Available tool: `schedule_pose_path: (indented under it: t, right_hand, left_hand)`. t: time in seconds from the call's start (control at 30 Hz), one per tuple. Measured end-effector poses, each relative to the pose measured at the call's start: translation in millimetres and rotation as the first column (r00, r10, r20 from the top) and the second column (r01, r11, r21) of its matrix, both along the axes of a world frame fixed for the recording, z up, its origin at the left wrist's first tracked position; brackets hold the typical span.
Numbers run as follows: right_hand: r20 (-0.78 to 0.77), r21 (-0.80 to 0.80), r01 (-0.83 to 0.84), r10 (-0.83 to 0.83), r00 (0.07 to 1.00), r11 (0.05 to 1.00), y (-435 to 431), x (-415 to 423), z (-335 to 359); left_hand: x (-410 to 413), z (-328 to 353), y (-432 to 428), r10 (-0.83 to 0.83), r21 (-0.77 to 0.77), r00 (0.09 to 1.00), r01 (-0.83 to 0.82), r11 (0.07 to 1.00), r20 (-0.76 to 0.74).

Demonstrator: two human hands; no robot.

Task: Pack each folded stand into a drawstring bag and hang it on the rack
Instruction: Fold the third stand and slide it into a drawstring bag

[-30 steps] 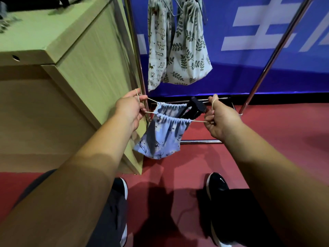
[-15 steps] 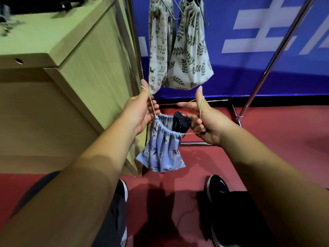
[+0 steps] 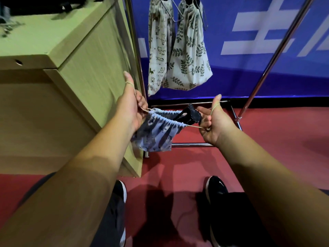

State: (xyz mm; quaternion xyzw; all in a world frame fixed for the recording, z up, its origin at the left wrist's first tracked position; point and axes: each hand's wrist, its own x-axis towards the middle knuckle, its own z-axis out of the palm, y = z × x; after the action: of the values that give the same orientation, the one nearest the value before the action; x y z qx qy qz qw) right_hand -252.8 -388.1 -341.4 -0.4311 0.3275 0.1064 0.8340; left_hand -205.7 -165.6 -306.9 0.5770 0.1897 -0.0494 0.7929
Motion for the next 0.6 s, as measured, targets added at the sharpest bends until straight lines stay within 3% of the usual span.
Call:
schedule_pose_path:
  t: [0.13,0.27,0.33,0.43,0.6]
  right_hand:
    - [0.012,-0.101,0.146,-0.145,0.989,0.984,-10,2,-9]
    - [0.083,-0.229,0.254,-0.241,0.967,0.940,-10,2,-6]
    - [0.141,-0.301,0.220,-0.185,0.973,0.928,-6,3,-2]
    - [0.193,-0.335,0.150,-0.088,0.977,0.930,2,3,5]
    - [0.247,-0.354,0.137,-0.048,0.968,0.925,10,4,12]
  left_hand:
    - [0,4,8,0.007,0.278,0.999,-0.018,0.960,0.040]
    - [3,2,8,0.074,0.434,0.985,-0.135,0.891,0.155]
    - [6,0,7,0.030,0.399,0.985,-0.097,0.912,0.170]
    - [8,-4,6,-0.141,0.256,0.980,0.100,0.961,0.144]
    - [-4,-9,-7,-0.355,0.013,0.932,0.355,0.935,0.073]
